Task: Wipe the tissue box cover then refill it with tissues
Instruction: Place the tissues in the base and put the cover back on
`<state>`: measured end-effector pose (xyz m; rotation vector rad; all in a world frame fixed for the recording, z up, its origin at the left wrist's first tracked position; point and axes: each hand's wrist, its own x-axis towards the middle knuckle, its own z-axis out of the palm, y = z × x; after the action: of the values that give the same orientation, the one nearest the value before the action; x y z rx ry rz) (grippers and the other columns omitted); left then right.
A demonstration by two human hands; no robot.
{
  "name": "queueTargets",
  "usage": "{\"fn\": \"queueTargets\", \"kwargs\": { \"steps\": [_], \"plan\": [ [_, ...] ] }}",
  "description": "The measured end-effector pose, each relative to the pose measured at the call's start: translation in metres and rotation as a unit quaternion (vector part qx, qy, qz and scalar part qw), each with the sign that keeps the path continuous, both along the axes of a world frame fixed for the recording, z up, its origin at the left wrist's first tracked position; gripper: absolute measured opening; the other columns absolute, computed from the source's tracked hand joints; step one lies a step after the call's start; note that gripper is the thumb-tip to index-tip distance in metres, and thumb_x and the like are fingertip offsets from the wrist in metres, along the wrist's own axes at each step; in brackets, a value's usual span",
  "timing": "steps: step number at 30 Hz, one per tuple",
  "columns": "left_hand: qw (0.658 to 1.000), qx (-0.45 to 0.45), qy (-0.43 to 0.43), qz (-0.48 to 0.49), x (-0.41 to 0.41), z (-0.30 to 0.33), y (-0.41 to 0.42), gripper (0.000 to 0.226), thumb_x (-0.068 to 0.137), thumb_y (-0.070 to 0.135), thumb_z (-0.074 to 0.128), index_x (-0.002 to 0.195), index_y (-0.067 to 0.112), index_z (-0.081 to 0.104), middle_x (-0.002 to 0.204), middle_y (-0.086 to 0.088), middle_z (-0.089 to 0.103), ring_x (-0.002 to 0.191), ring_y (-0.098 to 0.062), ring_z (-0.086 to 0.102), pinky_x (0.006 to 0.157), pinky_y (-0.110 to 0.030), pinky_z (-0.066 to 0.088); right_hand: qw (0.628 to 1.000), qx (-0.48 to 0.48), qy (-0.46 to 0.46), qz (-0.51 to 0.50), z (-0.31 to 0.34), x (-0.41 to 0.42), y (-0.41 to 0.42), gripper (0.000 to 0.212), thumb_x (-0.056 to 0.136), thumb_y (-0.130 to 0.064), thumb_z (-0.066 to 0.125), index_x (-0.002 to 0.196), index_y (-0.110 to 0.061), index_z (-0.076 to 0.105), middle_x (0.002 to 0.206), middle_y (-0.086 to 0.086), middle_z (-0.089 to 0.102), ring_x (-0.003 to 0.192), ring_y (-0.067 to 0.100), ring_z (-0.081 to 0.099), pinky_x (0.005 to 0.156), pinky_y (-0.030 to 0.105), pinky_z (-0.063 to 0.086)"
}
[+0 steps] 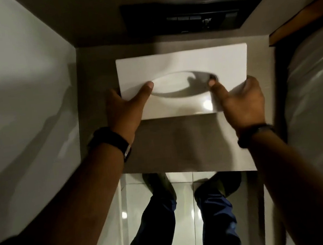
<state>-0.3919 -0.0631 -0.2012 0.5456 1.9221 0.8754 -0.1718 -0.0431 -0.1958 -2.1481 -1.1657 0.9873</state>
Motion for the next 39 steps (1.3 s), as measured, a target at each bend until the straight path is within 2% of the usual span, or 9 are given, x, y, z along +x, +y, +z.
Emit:
{"fn": "queueTargets", "kwargs": {
  "steps": [2,5,8,13,20,26,30,32,39],
  "plan": [
    [1.0,-0.011,0.01,-0.001,-0.001,-0.012,0.018,0.067,0.072,0.044,0.08,0.125,0.018,0.048,0.115,0.002,0.061,0.097,-0.013,0.063,0.078,-0.028,0.056,1.0,-0.022,-0.005,0.011,-0.011,-0.002,0.025,0.067,0.073,-0.06,0.073,0.114,-0.009,0.057,0.101,-0.004,0.059,0.09,0.012,0.053,0.066,0.011,0.035],
    [0.999,-0.002,0.036,0.007,-0.006,-0.03,0.034,0.066,0.07,0.048,0.08,0.12,0.017,0.051,0.107,0.007,0.061,0.09,-0.007,0.061,0.067,-0.019,0.05,0.998,-0.054,-0.019,0.024,-0.029,-0.005,0.045,0.07,0.073,-0.065,0.07,0.111,-0.008,0.057,0.097,-0.001,0.055,0.084,0.016,0.05,0.06,0.017,0.037],
    [0.999,-0.016,0.044,-0.007,-0.008,-0.041,0.039,0.065,0.067,0.053,0.08,0.115,0.02,0.05,0.101,0.011,0.059,0.086,-0.005,0.06,0.06,-0.017,0.047,0.997,-0.068,-0.023,0.013,-0.044,0.0,0.046,0.068,0.072,-0.067,0.069,0.108,-0.011,0.059,0.094,-0.002,0.057,0.073,0.012,0.049,0.046,0.008,0.027],
    [0.997,-0.028,0.059,-0.03,-0.011,-0.051,0.036,0.068,0.065,0.056,0.08,0.114,0.02,0.052,0.103,0.007,0.062,0.086,-0.008,0.062,0.062,-0.021,0.05,0.996,-0.085,-0.034,0.017,-0.054,0.002,0.038,0.067,0.074,-0.069,0.066,0.107,-0.011,0.059,0.095,-0.001,0.056,0.08,0.015,0.049,0.064,0.021,0.036],
    [0.993,-0.033,0.102,-0.045,-0.011,-0.059,0.031,0.063,0.067,0.058,0.078,0.111,0.022,0.05,0.096,0.012,0.056,0.08,-0.001,0.057,0.057,-0.016,0.046,0.991,-0.095,-0.083,0.044,-0.056,-0.006,0.032,0.085,0.081,-0.07,0.056,0.132,-0.003,0.044,0.131,0.017,0.05,0.119,0.035,0.05,0.097,0.04,0.043],
    [0.981,-0.044,0.163,-0.092,-0.004,-0.066,0.023,0.072,0.079,0.058,0.066,0.133,0.016,0.043,0.127,-0.006,0.054,0.115,-0.025,0.055,0.091,-0.042,0.054,0.984,-0.104,-0.129,0.06,-0.06,-0.01,0.027,0.09,0.078,-0.078,0.05,0.128,-0.003,0.044,0.127,0.02,0.051,0.118,0.039,0.048,0.098,0.043,0.04],
    [0.98,-0.018,0.16,-0.117,-0.007,-0.066,0.023,0.071,0.083,0.053,0.064,0.137,0.014,0.039,0.131,-0.008,0.052,0.118,-0.025,0.054,0.094,-0.037,0.05,0.979,-0.104,-0.159,0.076,-0.064,-0.011,0.027,0.088,0.077,-0.077,0.045,0.125,-0.003,0.044,0.127,0.022,0.049,0.116,0.037,0.048,0.096,0.048,0.039],
    [0.975,-0.022,0.168,-0.14,-0.01,-0.066,0.024,0.073,0.084,0.053,0.063,0.14,0.015,0.034,0.134,-0.009,0.05,0.121,-0.026,0.052,0.099,-0.043,0.049,0.979,-0.108,-0.153,0.078,-0.066,-0.01,0.028,0.092,0.075,-0.079,0.043,0.129,-0.005,0.04,0.13,0.022,0.047,0.118,0.038,0.047,0.097,0.051,0.038],
    [0.93,-0.05,0.282,-0.23,-0.009,-0.055,0.021,0.098,0.086,0.06,0.053,0.153,0.008,0.003,0.159,-0.021,0.01,0.146,-0.037,0.014,0.117,-0.054,0.022,0.972,-0.094,-0.18,0.119,-0.064,-0.008,0.023,0.11,0.076,-0.085,0.035,0.152,-0.008,0.013,0.143,0.023,0.039,0.122,0.043,0.048,0.099,0.052,0.042]
  ]
}}
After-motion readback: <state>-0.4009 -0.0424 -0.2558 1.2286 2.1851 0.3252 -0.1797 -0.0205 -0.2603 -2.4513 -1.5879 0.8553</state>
